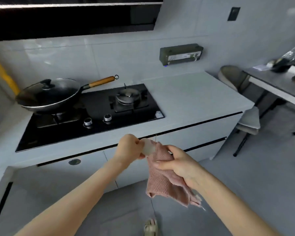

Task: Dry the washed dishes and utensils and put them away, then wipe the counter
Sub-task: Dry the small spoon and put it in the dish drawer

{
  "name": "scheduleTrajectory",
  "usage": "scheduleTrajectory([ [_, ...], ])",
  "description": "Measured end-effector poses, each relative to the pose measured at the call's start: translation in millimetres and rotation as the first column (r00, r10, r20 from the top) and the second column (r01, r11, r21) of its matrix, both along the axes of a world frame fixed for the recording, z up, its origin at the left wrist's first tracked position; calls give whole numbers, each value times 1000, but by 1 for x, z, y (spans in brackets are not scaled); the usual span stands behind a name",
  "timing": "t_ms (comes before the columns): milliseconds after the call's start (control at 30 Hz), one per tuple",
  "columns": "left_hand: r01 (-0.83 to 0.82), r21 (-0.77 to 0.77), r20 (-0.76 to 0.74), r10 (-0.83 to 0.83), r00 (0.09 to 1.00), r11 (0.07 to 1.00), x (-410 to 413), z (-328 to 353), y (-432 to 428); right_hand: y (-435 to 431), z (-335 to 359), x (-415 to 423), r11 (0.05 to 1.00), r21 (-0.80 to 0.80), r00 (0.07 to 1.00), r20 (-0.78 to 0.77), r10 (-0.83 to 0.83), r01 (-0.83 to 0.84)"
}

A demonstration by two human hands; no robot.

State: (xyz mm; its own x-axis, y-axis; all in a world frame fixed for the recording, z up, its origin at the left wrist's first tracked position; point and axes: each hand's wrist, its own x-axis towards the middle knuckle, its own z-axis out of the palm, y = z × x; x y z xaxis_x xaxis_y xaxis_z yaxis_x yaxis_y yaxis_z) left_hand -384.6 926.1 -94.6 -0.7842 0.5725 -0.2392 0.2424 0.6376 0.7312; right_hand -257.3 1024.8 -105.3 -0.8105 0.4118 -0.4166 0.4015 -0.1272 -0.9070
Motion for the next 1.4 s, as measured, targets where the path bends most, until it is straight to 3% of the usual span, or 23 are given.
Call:
scheduleTrajectory([
  [167,-107,82,99,99,990,991,-38,-24,106,91,-11,11,984,62,985,-60,-164,168],
  [367,-28,149,167,3,986,988,-62,-38,249,226,-8,-10,941,102,946,-71,-317,323],
  [500,-32,215,308,-37,951,976,-66,-52,319,302,-11,-21,896,7,894,-72,-443,444],
  [600,-90,259,579,-79,812,962,-69,-62,356,348,-19,-23,882,-34,882,-33,-470,469],
  [667,-213,260,793,-83,603,942,-75,-72,373,381,-25,-22,895,-36,895,-21,-445,444],
  [733,-375,165,917,-2,400,912,-84,-92,386,416,-28,-19,916,-28,916,-9,-401,400],
  [867,-690,-137,982,189,0,711,-87,-152,407,491,-38,-16,977,55,978,-6,-207,207],
  [933,-782,-202,973,215,-89,589,-83,-181,421,528,-47,-19,987,136,997,4,-83,81],
  [1067,-912,-175,945,322,-51,371,-68,-217,453,588,-62,-30,954,260,989,32,142,-146],
  [1133,-960,-169,963,245,-113,224,-65,-221,468,606,-69,-36,912,320,966,59,252,-257],
  [1200,-990,-116,982,160,-101,84,-63,-229,477,620,-76,-43,867,362,938,77,339,-343],
  [1233,-994,-101,977,193,-92,37,-62,-235,478,626,-79,-47,849,374,925,85,369,-373],
  [1333,-989,-135,982,124,-141,-57,-66,-255,480,635,-93,-55,819,398,907,100,409,-413],
  [1400,-990,-119,983,134,-128,-77,-66,-269,483,638,-102,-57,804,414,900,111,421,-427],
])
